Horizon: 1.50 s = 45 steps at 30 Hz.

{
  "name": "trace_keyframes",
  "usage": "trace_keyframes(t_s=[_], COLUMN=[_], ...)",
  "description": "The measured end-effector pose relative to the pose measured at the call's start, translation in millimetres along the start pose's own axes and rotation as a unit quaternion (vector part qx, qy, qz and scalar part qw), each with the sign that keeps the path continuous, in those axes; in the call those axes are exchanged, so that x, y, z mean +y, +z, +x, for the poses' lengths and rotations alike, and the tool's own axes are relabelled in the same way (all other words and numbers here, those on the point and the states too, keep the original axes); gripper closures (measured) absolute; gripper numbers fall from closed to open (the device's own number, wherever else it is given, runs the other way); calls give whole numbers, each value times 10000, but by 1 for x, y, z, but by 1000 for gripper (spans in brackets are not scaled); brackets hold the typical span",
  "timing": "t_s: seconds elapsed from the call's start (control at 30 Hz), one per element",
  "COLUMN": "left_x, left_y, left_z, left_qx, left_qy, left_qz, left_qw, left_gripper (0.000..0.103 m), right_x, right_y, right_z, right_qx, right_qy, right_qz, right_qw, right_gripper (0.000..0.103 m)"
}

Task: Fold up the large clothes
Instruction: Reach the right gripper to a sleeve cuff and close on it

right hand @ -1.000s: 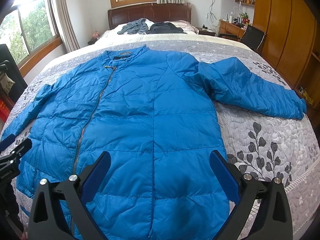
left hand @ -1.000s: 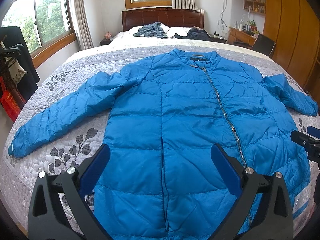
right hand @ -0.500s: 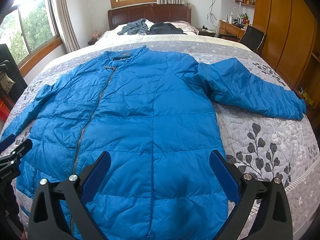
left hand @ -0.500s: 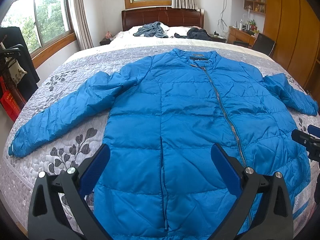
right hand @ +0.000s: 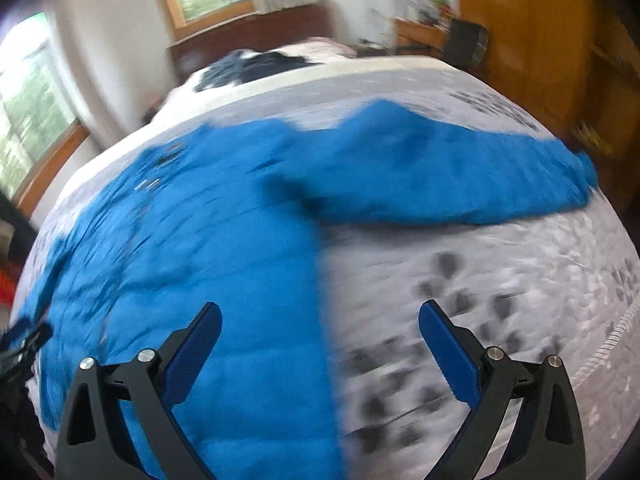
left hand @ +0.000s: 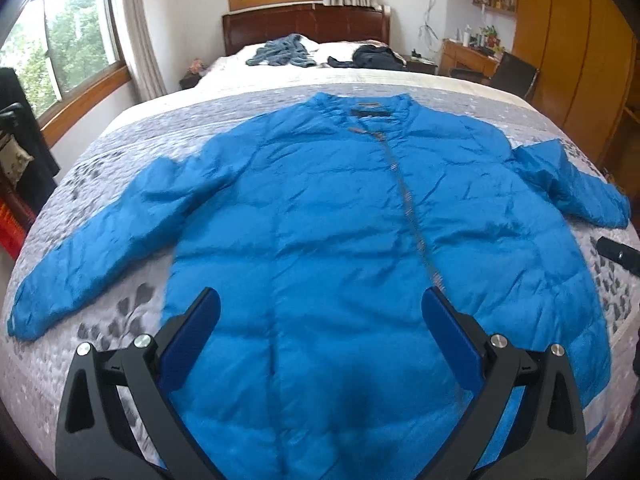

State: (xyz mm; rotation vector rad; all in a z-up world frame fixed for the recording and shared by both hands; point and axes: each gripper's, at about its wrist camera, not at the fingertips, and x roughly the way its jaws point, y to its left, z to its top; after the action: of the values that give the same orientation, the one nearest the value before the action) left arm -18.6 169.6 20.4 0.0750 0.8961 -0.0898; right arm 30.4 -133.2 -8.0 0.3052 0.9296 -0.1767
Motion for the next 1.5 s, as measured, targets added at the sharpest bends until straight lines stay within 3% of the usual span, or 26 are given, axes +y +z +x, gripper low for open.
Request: trace_keyframes(t_s=[0.17, 0.33, 0.43, 0.57, 0.77, 0.87, 0.9, 0.97, 1.03, 1.13, 1.37, 1.5], left_x=[-38, -78, -97, -109, -104, -100, -99, -97, -95, -89, -64, -47], left_y=[33, 55, 60, 57, 51, 50, 50, 50, 50, 50, 46, 45], left_z=[13, 30, 43, 59, 73, 74, 75, 73, 71, 67, 67, 68], left_qx=[-221, -268, -268, -87, 129, 158, 156, 151, 138, 95, 136, 139], left_qy=[-193, -443, -481, -532, -453, -442, -437, -436, -437, -435, -371, -306], left_qz=[144, 155, 160, 179, 133, 80, 77, 90, 105, 97, -107, -258], left_qw=[9995, 9985, 9984, 9984, 9988, 9989, 9989, 9989, 9989, 9990, 9992, 9991], left_gripper=[3, 3, 3, 3, 3, 3, 3, 3, 3, 3, 3, 3], right_x=[-109, -205, -252, -294, -313, -311, -310, -307, -307, -310, -282, -253], right_y=[42, 77, 94, 106, 115, 118, 119, 122, 122, 124, 131, 141], right_z=[21, 41, 50, 67, 81, 83, 83, 84, 81, 73, 45, 25], right_qx=[179, 346, 354, 440, 436, 440, 424, 442, 427, 341, 16, -259], right_qy=[-172, -430, -663, -507, -384, -586, -602, -659, -686, -380, -431, -197], right_qz=[1095, 1800, 2057, 2354, 2410, 2283, 2209, 2120, 2085, 2172, 1827, 1559], right_qw=[9937, 9821, 9757, 9696, 9688, 9708, 9725, 9741, 9747, 9748, 9822, 9872], right_gripper=[4, 4, 4, 4, 7, 19, 29, 39, 62, 76, 85, 86])
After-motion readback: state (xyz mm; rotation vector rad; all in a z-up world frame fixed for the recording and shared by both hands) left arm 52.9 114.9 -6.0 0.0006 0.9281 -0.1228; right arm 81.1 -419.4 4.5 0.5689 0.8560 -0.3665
